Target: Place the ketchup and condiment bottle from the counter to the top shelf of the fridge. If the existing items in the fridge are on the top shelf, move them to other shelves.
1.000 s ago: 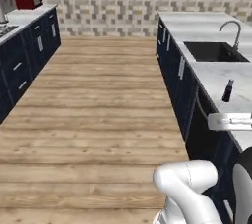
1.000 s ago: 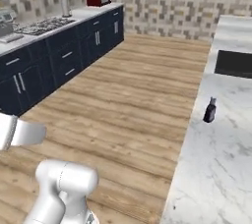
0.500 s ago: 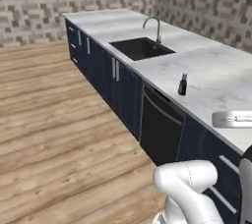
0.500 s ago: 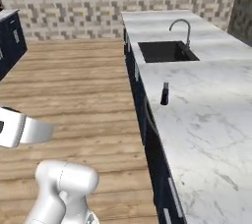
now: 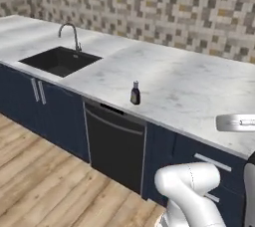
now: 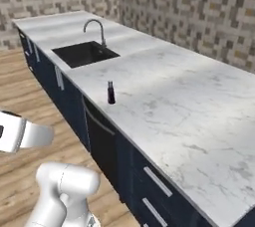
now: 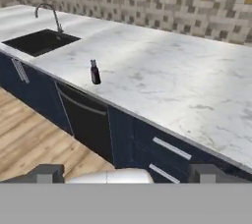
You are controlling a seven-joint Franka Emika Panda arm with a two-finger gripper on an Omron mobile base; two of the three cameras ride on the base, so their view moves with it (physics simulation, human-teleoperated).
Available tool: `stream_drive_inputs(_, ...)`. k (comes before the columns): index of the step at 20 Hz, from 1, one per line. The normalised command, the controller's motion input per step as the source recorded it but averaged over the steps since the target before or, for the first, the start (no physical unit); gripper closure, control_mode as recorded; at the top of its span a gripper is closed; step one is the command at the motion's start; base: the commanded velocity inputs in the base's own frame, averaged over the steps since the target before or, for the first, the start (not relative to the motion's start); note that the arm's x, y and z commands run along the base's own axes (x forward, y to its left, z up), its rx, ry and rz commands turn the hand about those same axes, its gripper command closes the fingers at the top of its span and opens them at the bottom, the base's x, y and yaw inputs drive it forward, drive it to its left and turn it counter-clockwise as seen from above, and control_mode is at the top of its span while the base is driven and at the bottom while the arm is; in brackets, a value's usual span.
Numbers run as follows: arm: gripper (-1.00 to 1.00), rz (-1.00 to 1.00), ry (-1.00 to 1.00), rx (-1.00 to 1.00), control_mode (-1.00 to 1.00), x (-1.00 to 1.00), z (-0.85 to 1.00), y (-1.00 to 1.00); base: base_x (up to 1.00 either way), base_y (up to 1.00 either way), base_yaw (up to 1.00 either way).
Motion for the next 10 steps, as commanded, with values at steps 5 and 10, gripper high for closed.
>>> stream_drive_inputs(5, -1.0, 0.0, 0.0, 0.0, 1.0, 0.0, 0.0, 0.0, 0.97, 0.96, -0.62)
stream_drive_inputs(10, -1.0, 0.0, 0.0, 0.0, 1.0, 0.0, 0.0, 0.0, 0.29, 0.57, -0.8)
